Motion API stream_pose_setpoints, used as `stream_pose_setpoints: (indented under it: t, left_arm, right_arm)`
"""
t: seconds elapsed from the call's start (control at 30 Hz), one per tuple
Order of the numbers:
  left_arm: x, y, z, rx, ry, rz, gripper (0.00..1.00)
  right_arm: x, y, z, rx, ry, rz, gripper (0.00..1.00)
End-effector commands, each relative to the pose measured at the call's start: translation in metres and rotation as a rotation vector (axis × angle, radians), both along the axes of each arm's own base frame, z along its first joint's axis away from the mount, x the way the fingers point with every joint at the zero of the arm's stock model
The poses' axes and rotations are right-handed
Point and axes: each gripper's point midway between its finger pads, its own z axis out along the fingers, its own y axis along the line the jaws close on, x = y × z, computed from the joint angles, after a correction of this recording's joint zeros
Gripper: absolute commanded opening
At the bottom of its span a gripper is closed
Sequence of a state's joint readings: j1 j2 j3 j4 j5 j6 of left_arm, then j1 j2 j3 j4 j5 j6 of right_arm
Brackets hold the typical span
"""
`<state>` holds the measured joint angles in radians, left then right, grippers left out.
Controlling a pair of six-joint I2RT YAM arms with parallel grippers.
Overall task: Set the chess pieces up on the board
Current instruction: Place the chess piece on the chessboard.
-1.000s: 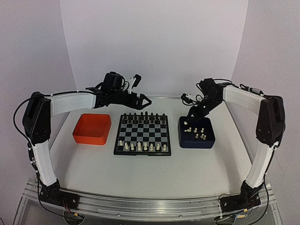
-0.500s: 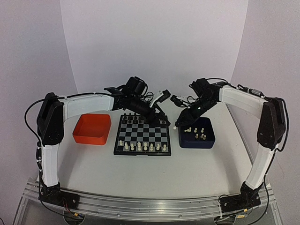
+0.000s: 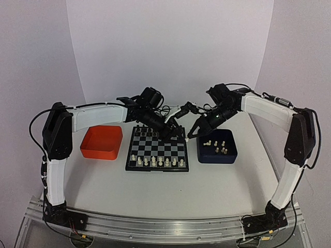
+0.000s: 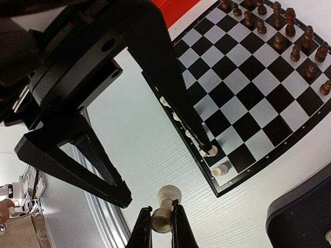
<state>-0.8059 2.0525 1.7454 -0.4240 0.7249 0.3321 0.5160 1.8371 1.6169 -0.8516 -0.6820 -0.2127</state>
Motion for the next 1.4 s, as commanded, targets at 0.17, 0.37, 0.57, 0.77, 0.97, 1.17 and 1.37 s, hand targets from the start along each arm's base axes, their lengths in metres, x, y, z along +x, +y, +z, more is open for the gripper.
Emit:
stream_pose_setpoints:
  t: [0.17,0.37,0.57,0.77,0.97,1.17,1.37]
  left_arm:
    - [-0.015,0.005,0.022,-0.047,-0.021,-0.068,0.49]
    - [-0.017,0.006,0.020,-0.044,-0.018,-0.076,0.35]
    - [-0.021,0.005,0.025,-0.077,-0.017,-0.100,0.21]
    - [-0.024,0.002,0.027,-0.109,0.000,-0.115,0.13]
    - [-0.027,0.000,0.034,-0.153,-0.001,-0.134,0.00]
    - [-0.024,0.000,0.035,-0.195,0.006,-0.093,0.00]
    - [-0.020,0.001,0.038,-0.263,0.023,-0.022,0.00]
  right_arm:
    - [-0.014,0.014,0.039,0.082,0.007,0.013,0.00]
    - [-0.015,0.018,0.044,0.098,0.010,0.019,0.00]
    - [-0.014,0.021,0.042,0.098,0.012,0.023,0.00]
    - [-0.011,0.022,0.038,0.091,0.013,0.021,0.02]
    - [-0.009,0.024,0.039,0.095,0.007,0.023,0.07]
    - [-0.008,0.024,0.041,0.096,-0.001,0.017,0.20]
    - [-0.008,0.022,0.044,0.101,-0.044,0.022,0.38]
